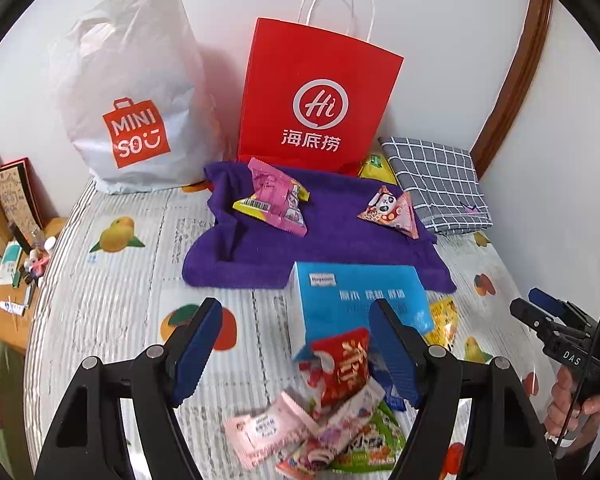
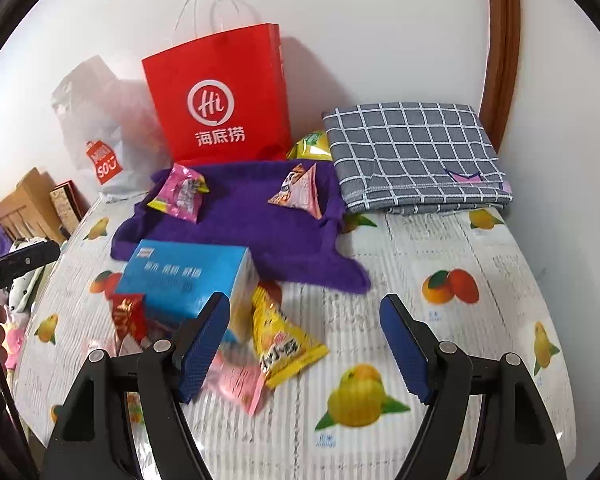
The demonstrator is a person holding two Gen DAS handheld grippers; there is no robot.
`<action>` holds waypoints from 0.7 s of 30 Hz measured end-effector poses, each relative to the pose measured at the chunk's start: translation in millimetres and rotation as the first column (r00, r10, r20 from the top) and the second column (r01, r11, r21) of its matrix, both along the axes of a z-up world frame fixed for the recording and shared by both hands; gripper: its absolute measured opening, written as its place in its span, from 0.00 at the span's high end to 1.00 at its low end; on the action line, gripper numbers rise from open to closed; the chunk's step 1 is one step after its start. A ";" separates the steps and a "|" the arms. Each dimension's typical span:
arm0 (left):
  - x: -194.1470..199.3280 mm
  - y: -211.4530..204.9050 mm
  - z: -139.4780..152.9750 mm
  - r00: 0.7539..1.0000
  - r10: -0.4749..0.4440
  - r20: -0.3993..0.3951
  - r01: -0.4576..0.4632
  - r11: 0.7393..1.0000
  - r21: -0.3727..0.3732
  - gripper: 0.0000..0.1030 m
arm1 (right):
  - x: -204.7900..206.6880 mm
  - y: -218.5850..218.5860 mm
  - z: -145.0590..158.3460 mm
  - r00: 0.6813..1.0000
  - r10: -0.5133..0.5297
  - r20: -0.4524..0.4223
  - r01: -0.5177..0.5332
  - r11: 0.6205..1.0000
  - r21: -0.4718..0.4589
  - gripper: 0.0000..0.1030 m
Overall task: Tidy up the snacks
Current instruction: 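Grasp the yellow chip bag with the right gripper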
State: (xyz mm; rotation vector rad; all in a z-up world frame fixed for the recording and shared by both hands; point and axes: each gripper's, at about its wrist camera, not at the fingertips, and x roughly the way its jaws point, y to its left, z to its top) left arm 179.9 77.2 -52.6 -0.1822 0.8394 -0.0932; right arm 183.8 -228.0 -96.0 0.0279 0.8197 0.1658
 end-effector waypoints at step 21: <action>-43.8 41.0 -36.3 0.996 0.070 -0.060 -0.070 0.998 -0.002 0.27 | -12.6 17.6 -46.6 0.999 0.034 -0.030 -0.034 0.999 -0.007 0.33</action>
